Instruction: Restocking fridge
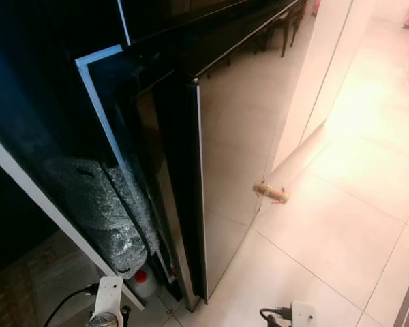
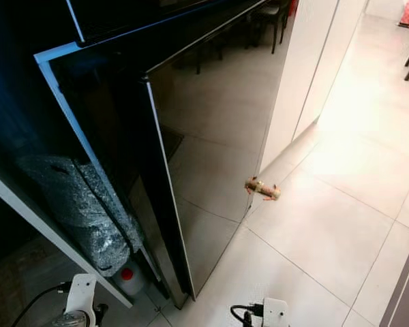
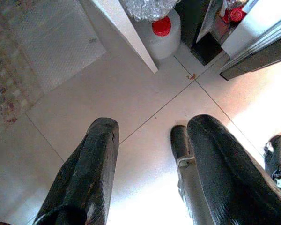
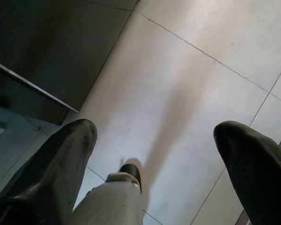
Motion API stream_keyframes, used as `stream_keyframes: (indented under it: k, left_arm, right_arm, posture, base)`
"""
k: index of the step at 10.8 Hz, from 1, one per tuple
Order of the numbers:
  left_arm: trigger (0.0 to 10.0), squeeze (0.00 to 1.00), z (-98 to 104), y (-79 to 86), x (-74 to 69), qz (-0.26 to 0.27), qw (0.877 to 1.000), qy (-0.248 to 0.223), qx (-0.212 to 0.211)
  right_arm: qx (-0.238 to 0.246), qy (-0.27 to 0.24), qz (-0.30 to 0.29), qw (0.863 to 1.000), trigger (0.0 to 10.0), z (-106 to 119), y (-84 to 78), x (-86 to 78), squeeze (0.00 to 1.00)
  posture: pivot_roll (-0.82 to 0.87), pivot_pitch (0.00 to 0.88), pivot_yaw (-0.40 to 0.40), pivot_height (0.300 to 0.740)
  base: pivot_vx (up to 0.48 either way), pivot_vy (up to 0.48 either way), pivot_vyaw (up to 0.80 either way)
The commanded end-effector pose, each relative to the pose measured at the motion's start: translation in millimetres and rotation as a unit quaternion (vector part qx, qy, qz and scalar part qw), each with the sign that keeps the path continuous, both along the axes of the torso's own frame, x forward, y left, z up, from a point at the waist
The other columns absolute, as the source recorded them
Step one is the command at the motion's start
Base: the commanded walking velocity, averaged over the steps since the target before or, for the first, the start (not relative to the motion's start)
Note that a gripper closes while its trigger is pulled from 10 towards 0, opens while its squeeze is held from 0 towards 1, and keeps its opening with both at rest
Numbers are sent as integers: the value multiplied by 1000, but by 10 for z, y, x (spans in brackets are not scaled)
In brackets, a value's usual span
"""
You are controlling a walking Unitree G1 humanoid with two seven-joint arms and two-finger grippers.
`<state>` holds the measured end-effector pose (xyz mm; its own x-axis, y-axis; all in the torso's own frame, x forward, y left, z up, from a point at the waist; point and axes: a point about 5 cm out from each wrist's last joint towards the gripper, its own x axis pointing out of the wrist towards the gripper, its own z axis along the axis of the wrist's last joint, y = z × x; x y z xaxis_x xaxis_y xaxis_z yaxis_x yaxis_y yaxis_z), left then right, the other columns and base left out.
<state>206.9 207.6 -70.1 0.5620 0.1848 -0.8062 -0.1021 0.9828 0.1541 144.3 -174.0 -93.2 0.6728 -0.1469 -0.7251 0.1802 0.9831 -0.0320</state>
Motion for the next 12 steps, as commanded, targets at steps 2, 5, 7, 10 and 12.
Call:
stream_keyframes:
  k: [2,5,7,10,12]
  left_arm:
    - [10000,0,0,30,-9,6,1000,3,2]
    - [10000,0,0,29,-9,6,1000,2,0]
    - [10000,0,0,25,-8,8,1000,1,-2]
    - [10000,0,0,24,-7,7,1000,0,-4]
    - [10000,0,-1,21,-8,7,1000,0,-5]
  right_arm:
    - [-4,2,0,1000,10000,-12,17,-39,0]
    - [-9,4,-1,1000,10000,-14,13,-45,0]
    - [-12,1,-8,1000,10000,-11,5,-47,0]
    - [-19,-22,-23,999,10000,20,-7,-29,0]
    - [-25,-30,-28,999,10000,31,-15,-26,0]
  posture:
    - [-190,21,39,740]
    - [-191,22,39,740]
    - [-190,22,39,740]
    - [-189,21,39,740]
    - [-191,19,36,740]
  base:
    - [0,0,0]
    - [0,0,0]
    - [0,0,0]
    - [0,0,0]
    - [0,0,0]
